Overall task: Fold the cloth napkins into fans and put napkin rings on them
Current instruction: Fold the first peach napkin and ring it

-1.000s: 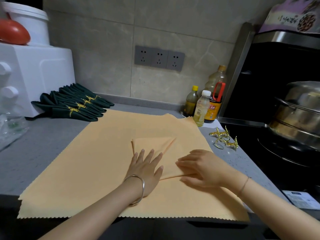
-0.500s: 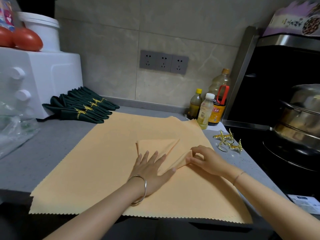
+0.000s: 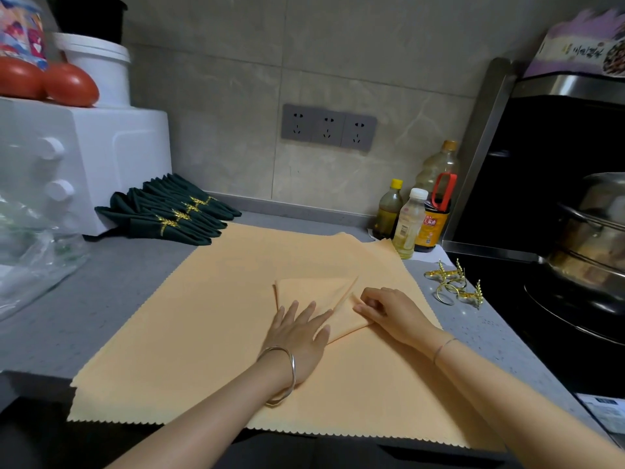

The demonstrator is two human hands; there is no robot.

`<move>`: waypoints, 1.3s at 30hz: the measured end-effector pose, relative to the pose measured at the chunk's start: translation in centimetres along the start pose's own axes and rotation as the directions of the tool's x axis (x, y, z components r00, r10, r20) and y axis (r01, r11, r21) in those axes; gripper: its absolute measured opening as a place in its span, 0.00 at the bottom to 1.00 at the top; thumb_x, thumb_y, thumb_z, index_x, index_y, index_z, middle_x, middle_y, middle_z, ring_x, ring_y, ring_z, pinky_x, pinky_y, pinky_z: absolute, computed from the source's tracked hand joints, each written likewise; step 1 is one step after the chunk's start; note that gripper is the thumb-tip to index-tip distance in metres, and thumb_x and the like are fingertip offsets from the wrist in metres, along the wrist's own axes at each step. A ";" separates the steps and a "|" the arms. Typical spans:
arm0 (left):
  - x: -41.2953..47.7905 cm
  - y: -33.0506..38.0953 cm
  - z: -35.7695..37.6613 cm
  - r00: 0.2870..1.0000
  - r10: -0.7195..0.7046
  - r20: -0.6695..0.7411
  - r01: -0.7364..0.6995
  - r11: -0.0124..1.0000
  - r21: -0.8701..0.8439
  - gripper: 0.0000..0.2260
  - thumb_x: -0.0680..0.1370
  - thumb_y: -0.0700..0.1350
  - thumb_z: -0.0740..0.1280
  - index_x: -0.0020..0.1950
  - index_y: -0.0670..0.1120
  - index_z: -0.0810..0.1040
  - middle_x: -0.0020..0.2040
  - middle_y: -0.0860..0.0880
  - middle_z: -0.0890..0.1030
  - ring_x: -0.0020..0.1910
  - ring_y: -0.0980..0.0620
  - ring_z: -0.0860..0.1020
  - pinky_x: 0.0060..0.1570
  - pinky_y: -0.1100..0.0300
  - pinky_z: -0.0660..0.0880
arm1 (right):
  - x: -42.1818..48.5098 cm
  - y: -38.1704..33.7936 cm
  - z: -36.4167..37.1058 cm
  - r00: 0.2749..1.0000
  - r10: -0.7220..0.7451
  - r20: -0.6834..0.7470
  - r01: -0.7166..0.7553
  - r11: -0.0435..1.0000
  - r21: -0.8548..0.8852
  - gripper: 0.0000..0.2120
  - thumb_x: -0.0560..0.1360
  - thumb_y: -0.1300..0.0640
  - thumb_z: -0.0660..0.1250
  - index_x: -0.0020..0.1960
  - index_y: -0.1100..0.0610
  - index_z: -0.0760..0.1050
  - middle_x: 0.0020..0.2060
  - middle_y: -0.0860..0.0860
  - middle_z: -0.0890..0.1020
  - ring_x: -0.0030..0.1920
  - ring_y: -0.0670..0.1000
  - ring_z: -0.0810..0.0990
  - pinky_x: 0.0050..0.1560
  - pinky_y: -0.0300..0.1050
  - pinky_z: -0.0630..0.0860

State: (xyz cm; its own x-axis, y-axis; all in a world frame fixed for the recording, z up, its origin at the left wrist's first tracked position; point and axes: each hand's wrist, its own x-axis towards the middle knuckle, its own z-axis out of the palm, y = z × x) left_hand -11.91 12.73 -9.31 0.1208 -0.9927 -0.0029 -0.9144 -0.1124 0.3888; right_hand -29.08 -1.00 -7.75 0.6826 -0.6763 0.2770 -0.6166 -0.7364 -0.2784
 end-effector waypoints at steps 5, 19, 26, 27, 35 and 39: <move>0.7 -0.2 -0.6 1.000 -0.010 0.015 0.010 1.000 -0.010 0.22 0.83 0.49 0.48 0.77 0.59 0.52 0.78 0.56 0.51 0.77 0.52 0.46 0.74 0.57 0.40 | 0.4 -0.1 0.5 1.000 0.029 -0.002 -0.029 0.999 -0.014 0.14 0.77 0.46 0.64 0.38 0.54 0.68 0.30 0.47 0.71 0.34 0.46 0.68 0.37 0.43 0.63; 6.2 -2.7 -4.9 0.986 -0.107 -0.127 0.141 0.943 0.303 0.19 0.83 0.54 0.48 0.70 0.50 0.68 0.66 0.48 0.72 0.65 0.47 0.71 0.60 0.56 0.65 | 1.3 -0.5 -0.2 0.978 0.206 -0.029 -0.205 0.978 0.021 0.13 0.71 0.43 0.71 0.40 0.50 0.71 0.34 0.43 0.73 0.39 0.48 0.73 0.40 0.43 0.68; 2.5 -0.1 -5.9 0.983 -0.171 -0.058 0.179 0.971 0.161 0.32 0.80 0.56 0.58 0.77 0.44 0.47 0.59 0.45 0.78 0.57 0.45 0.77 0.50 0.57 0.72 | 1.8 -0.9 0.0 0.917 0.395 -0.052 -0.387 0.914 0.120 0.18 0.69 0.43 0.73 0.49 0.52 0.70 0.45 0.48 0.74 0.47 0.51 0.74 0.47 0.48 0.70; 2.1 0.4 -5.7 0.983 -0.184 -0.012 0.184 0.982 0.047 0.37 0.80 0.54 0.61 0.78 0.44 0.41 0.56 0.45 0.79 0.52 0.46 0.79 0.49 0.56 0.73 | 1.8 -1.0 0.1 0.906 0.421 -0.050 -0.411 0.901 0.140 0.18 0.69 0.43 0.72 0.49 0.52 0.70 0.45 0.47 0.74 0.47 0.50 0.74 0.49 0.48 0.70; 2.1 2.8 -4.0 0.988 0.066 -0.137 -0.022 0.954 0.299 0.30 0.81 0.56 0.54 0.78 0.47 0.46 0.70 0.46 0.66 0.67 0.47 0.67 0.62 0.55 0.65 | 0.7 -1.3 1.8 0.884 0.447 -0.141 -0.425 0.891 0.160 0.14 0.72 0.43 0.69 0.50 0.50 0.69 0.45 0.46 0.75 0.53 0.51 0.72 0.51 0.47 0.66; 3.7 2.5 -1.9 0.962 0.270 0.040 -0.267 0.905 0.332 0.22 0.84 0.50 0.45 0.78 0.50 0.50 0.79 0.52 0.50 0.77 0.49 0.45 0.74 0.52 0.41 | 0.2 -1.5 2.1 0.909 0.367 -0.198 -0.332 0.924 0.187 0.13 0.72 0.47 0.70 0.49 0.50 0.69 0.42 0.46 0.75 0.49 0.50 0.72 0.51 0.47 0.68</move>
State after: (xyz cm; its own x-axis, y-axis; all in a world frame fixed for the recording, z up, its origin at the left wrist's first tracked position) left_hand -13.01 8.86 -6.58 -0.1458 -0.9871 0.0657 -0.9877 0.1490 0.0467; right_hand -27.13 0.01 -9.20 0.3171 -0.8886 0.3314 -0.7232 -0.4526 -0.5217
